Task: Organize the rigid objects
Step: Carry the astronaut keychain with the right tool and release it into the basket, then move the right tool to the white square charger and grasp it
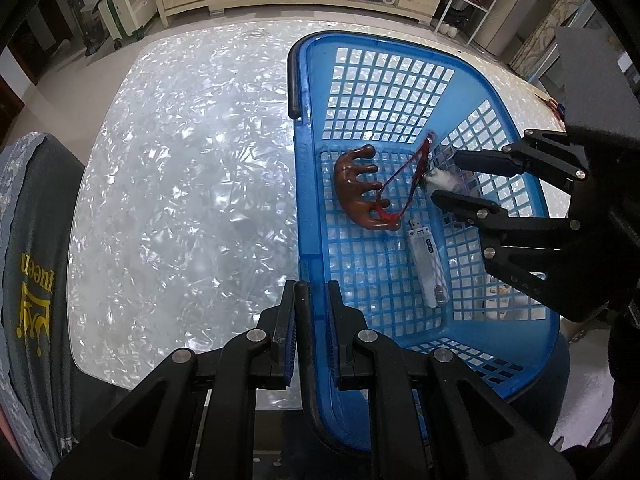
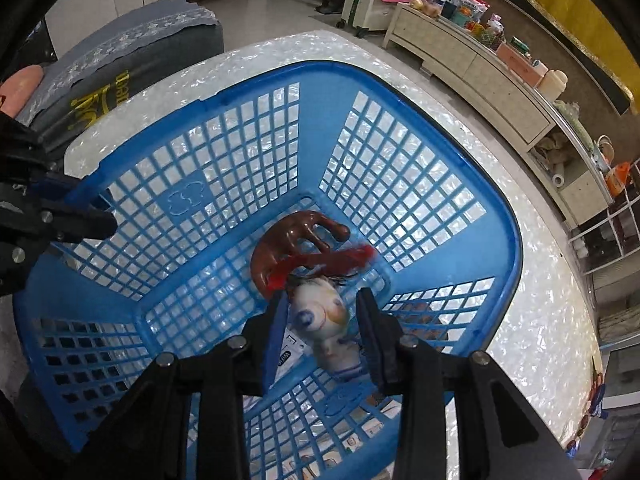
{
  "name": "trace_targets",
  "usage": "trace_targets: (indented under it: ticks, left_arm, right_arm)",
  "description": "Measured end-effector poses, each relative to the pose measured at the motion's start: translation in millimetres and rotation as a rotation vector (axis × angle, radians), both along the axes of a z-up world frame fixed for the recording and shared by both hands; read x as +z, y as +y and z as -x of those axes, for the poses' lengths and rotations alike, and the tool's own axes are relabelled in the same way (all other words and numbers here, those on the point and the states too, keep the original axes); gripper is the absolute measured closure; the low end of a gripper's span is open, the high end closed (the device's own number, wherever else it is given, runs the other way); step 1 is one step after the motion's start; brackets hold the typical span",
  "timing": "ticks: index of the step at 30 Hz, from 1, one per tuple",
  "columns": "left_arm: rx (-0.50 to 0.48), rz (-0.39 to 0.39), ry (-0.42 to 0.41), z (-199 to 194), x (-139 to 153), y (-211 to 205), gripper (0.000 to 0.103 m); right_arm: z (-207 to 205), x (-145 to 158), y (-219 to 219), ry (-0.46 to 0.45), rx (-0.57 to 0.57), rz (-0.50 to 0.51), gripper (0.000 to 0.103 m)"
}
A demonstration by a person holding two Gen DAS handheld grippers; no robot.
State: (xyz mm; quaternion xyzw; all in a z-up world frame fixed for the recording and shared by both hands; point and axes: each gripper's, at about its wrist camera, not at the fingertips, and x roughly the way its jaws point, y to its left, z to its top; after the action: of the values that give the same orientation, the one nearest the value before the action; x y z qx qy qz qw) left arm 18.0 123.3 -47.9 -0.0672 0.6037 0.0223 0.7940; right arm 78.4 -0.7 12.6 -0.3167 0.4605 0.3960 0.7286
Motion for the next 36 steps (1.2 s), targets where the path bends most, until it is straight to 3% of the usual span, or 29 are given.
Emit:
trace_targets:
  ticks: [5,8,10,11,18,22,26,36]
  left_arm:
    - [-0.002,0.001,-0.008,1.3,-0.1,-0.3,0.088]
    - [-0.005,0.002,-0.011,1.9,0.2,-1.0,0.088]
    - [-0.007,-0.01,-0.014,2.0,0.2,-2.6,0.088]
    - [-0.007,-0.015,-0.017,2.3,0.4,-3.3,0.088]
    - [-0.008,-0.033,-0.022,2.3,1.1,-6.2,0.088]
    - [-0.009,-0.04,-0.019,2.5,0.7,-7.0,0.088]
    - [-0.009,-0.051,-0.022,3.2,0.7,-7.9,0.088]
    - [-0.007,-0.049,-0.026,4.7,0.7,-7.6,0.088]
  right_arm:
    - [0.5,1.5,0.2,-0.018,0.008,-0.005,0.067]
    - [0.0,2.4,0.4,0.017,0.022,-0.036,0.044]
    - [3.4,5.6,2.6,-0.001,0.026,-0.043,0.009]
    - [6.1,8.6,3.4,-0.04,0.017,-0.036,0.006]
    - [7.7,28.7,-10.7,-0.078,-0.019,-0.054,0.005]
    - [0.8,37.5,-33.0,-0.069,-0.108,-0.054,0.004]
    - [-12.5,41.9,-67.1,0.054,-0.26,-0.078,0.003]
    - [-28.1,41.1,-149.3,0.181,-0.561,-0.128,0.003]
